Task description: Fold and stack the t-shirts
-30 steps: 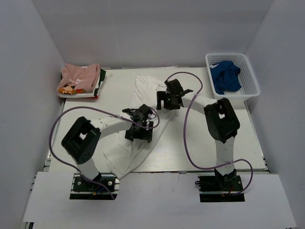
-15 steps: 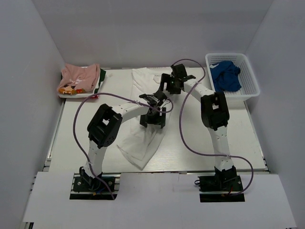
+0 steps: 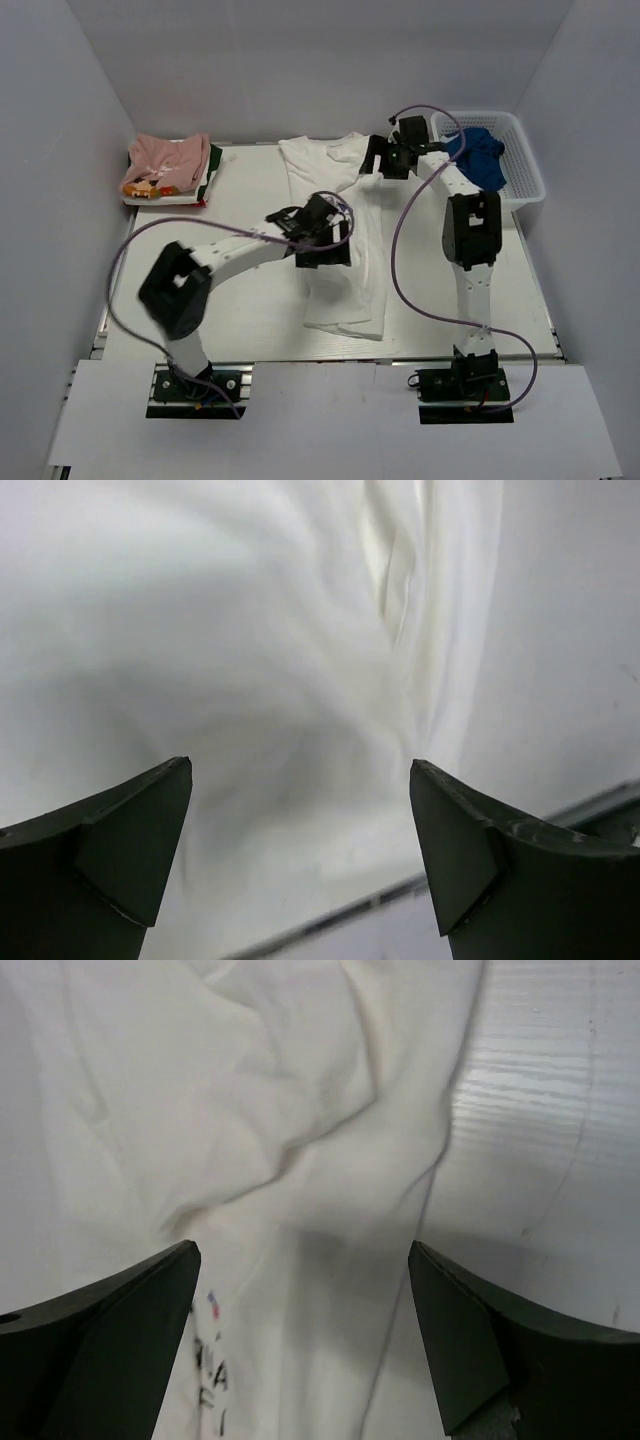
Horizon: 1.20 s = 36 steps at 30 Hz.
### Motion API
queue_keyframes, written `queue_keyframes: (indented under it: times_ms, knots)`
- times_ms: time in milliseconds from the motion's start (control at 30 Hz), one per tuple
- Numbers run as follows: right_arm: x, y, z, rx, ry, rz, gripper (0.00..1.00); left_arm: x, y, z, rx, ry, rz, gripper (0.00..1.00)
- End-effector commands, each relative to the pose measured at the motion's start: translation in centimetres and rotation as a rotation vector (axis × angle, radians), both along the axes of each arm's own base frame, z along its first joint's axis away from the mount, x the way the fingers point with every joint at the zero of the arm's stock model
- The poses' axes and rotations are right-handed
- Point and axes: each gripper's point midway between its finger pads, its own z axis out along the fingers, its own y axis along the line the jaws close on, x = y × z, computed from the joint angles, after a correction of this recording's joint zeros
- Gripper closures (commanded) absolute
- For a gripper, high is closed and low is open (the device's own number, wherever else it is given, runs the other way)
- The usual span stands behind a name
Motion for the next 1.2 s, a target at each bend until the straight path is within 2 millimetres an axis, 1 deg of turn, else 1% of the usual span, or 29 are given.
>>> queue_keyframes:
  times_ms: [0,33,67,100,133,167,200,233,267,300,367,400,433,467,500,533,567,633,667,700,767,800,900,967,1000,1033,1067,1133,1167]
  knots:
    - [-4.2,0.7,8.9,-0.018,-0.126,0.064,0.1,-2.4,4.8,5.2,-0.009,-0.116,0.105,0.01]
    - [-4.3,0.2,11.4,-0.017,-0.202,0.037,0.1,-3.4,6.3,5.0,0.013,-0.107,0.131,0.01]
    - [-7.5,-0.4,7.9,-0.049,-0.114,0.028,0.1,-5.0,8.6,4.8,0.02,-0.114,0.177,0.01]
    - [-8.8,-1.0,9.2,-0.049,-0.127,0.01,0.1,-5.9,9.4,4.5,0.017,-0.108,0.188,0.01]
    - [-9.4,-1.4,8.9,-0.055,-0.138,-0.017,0.1,-6.7,10.2,4.0,0.015,-0.101,0.198,0.01]
    - [-13.5,-2.1,3.3,-0.084,0.001,-0.024,0.1,-8.0,11.4,3.0,0.0,-0.085,0.206,0.01]
    - [-14.4,-1.8,7.1,-0.033,-0.087,-0.041,0.1,-8.6,11.6,2.6,-0.016,-0.08,0.197,0.01]
    - [-15.8,-1.2,6.9,-0.024,-0.082,-0.036,0.1,-8.8,11.1,2.6,-0.053,-0.079,0.181,0.01]
    - [-20.0,-2.2,1.8,-0.028,0.065,-0.082,0.1,-9.4,11.3,1.4,-0.049,-0.059,0.172,0.01]
    - [-21.6,-1.3,3.5,0.013,0.023,-0.057,0.1,-9.8,10.9,1.4,-0.065,-0.063,0.147,0.01]
    - [-24.9,-0.2,4.4,0.11,0.001,-0.049,0.1,-10.3,9.6,0.9,-0.108,-0.035,0.083,0.08]
    - [-28.5,-0.5,1.1,0.121,0.105,-0.02,0.1,-10.5,9.4,0.4,-0.111,-0.025,0.065,0.11]
    - [-30.9,-0.4,1.8,0.141,0.111,0.001,0.1,-11.1,8.2,-0.4,-0.131,0.017,0.012,0.15]
    - [-31.0,-0.3,1.8,0.146,0.115,-0.004,0.1,-10.9,8.0,-0.2,-0.141,0.008,0.01,0.17]
    - [-33.7,-1.5,-0.4,0.098,0.198,-0.013,0.1,-11.2,8.0,-0.9,-0.136,0.023,0.006,0.2]
    - [-34.9,-1.4,0.5,0.114,0.18,0.011,0.1,-11.7,8.0,-1.7,-0.134,0.05,-0.005,0.21]
    - [-35.8,-1.4,0.3,0.119,0.199,0.017,0.1,-11.8,7.8,-2.4,-0.135,0.065,-0.012,0.24]
    - [-39.6,-2.0,-2.0,0.098,0.325,0.04,0.1,-12.7,7.6,-3.6,-0.135,0.101,-0.027,0.32]
    - [-40.3,-1.9,-1.7,0.113,0.328,0.053,0.1,-12.3,7.2,-3.6,-0.15,0.093,-0.021,0.34]
    - [-41.6,-2.3,-2.7,0.102,0.374,0.05,0.1,-12.9,7.5,-4.6,-0.132,0.127,-0.025,0.42]
    - [-43.9,-2.4,-3.6,0.113,0.441,0.071,0.1,-13.3,7.3,-4.9,-0.127,0.14,-0.026,0.51]
    - [-44.4,-2.5,-3.7,0.112,0.458,0.072,0.1,-13.7,7.2,-5.3,-0.116,0.15,-0.037,0.57]
    - [-46.0,-3.0,-4.5,0.083,0.504,0.083,0.13,-14.3,7.4,-5.9,-0.115,0.168,-0.025,0.62]
    - [-46.7,-3.4,-5.4,0.063,0.527,0.08,0.2,-14.6,7.4,-6.3,-0.113,0.169,-0.034,0.68]
    - [-46.4,-3.2,-5.6,0.07,0.517,0.083,0.2,-14.7,7.5,-6.8,-0.102,0.179,-0.033,0.76]
    - [-46.5,-3.1,-5.8,0.078,0.525,0.084,0.24,-14.9,7.3,-6.6,-0.1,0.181,-0.042,0.91]
    - [-46.8,-2.6,-5.9,0.102,0.536,0.103,0.32,-15.0,7.4,-6.9,-0.091,0.189,-0.041,1.0]
    - [-46.7,-1.9,-5.9,0.135,0.535,0.112,0.45,-15.9,8.0,-7.3,-0.056,0.22,-0.047,1.0]
    - [-47.0,-1.9,-6.1,0.145,0.55,0.117,0.55,-16.1,8.2,-7.2,-0.052,0.229,-0.038,1.0]
